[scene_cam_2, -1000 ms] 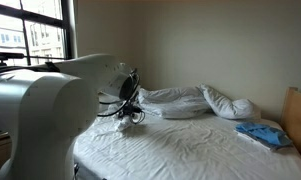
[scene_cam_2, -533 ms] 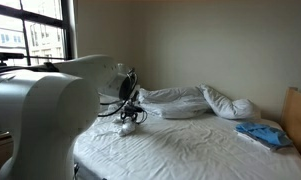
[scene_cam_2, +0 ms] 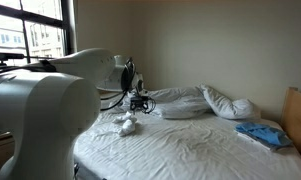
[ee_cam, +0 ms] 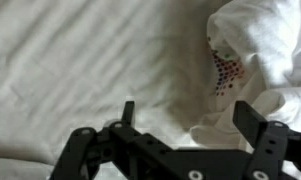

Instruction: Fold the towel in half, then shift it to the left

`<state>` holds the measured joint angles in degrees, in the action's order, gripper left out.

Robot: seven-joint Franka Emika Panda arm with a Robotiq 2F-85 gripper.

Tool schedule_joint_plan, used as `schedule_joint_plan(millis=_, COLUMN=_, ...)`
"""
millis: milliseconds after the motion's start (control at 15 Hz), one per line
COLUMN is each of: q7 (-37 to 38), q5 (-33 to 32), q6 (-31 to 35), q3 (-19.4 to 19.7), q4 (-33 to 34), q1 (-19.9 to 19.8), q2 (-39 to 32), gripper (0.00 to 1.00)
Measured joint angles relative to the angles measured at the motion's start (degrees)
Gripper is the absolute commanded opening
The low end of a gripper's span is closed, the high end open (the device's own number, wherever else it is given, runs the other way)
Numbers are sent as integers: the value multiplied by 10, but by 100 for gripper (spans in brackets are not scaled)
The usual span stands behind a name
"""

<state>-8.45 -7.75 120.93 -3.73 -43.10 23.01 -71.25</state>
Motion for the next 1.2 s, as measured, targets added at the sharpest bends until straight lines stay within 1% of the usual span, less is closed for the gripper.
schedule_joint_plan(millis=200, q7=69, q5=0, q6=0, q3=43, q4=-18, q1=-8, q2=33, gripper=100)
schedule_joint_plan(millis=333, q7=112, q5=0, q6=0, q3=69, q4=-47, q1=-18, q2=63, gripper=100)
schedule_joint_plan(millis=600, q7=193, q5=0, q6=0, q3=118, q4=-131, q1=-35, q2=130, gripper=100)
schedule_joint_plan(millis=800, q7=239, q5=0, q6=0, q3=145, q4=-202, q1=-42, q2=179, gripper=100)
schedule_joint_plan(millis=1200, q7=313, q5=-1, q6=11, q3=149, q4=-348, q1=-71, q2=266, gripper=100)
